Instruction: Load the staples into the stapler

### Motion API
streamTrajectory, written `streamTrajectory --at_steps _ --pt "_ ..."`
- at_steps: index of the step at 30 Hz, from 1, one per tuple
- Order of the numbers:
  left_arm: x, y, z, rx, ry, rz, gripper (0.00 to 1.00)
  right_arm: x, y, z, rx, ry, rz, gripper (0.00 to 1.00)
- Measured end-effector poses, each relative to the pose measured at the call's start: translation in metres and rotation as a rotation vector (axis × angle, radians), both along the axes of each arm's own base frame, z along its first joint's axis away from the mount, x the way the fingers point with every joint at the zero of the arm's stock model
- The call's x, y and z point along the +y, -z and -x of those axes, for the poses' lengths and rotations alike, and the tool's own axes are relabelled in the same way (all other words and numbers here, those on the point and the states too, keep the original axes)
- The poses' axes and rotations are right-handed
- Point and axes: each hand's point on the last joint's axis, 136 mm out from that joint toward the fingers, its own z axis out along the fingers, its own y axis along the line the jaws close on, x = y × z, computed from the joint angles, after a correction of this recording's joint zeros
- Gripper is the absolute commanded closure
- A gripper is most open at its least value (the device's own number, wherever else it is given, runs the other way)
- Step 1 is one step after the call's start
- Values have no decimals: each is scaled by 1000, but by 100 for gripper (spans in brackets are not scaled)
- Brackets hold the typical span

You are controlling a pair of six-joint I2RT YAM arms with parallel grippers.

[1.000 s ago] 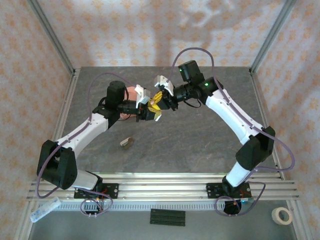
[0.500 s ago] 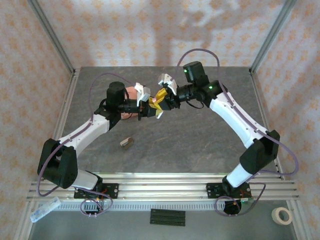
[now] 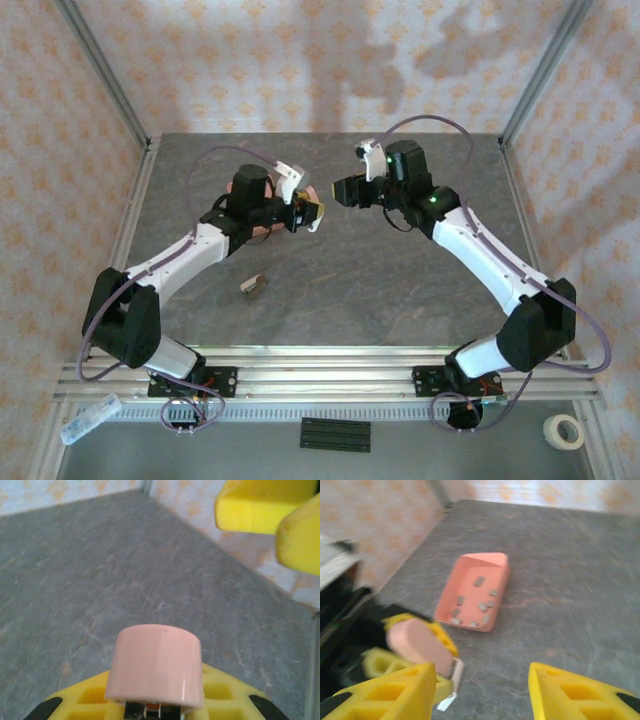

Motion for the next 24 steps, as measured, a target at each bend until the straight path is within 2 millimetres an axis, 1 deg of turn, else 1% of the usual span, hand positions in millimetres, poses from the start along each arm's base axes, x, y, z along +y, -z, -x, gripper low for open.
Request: streamTrajectory --at_steps 3,7,9,12,14,16,20,24 --pt "-6 21 3 81 -94 -57 100 -19 31 -6 113 169 0 50" --pt "-9 55 6 218 -230 -118 100 -41 71 -6 223 346 4 53" --pt "-9 74 8 284 -296 -159 100 -57 95 -1 281 456 6 53" --pt "-10 95 13 357 -372 -215 100 -79 124 12 352 592 13 53" --pt "-13 103 15 395 -416 -242 100 -89 132 17 373 649 7 53" --pt "-16 109 13 428 -461 -262 100 -95 131 21 372 686 -10 53" --pt "-23 118 0 476 -536 -288 100 -108 122 29 344 743 -49 52" --pt "-26 133 -12 512 -585 -328 100 -117 124 35 340 787 -63 52"
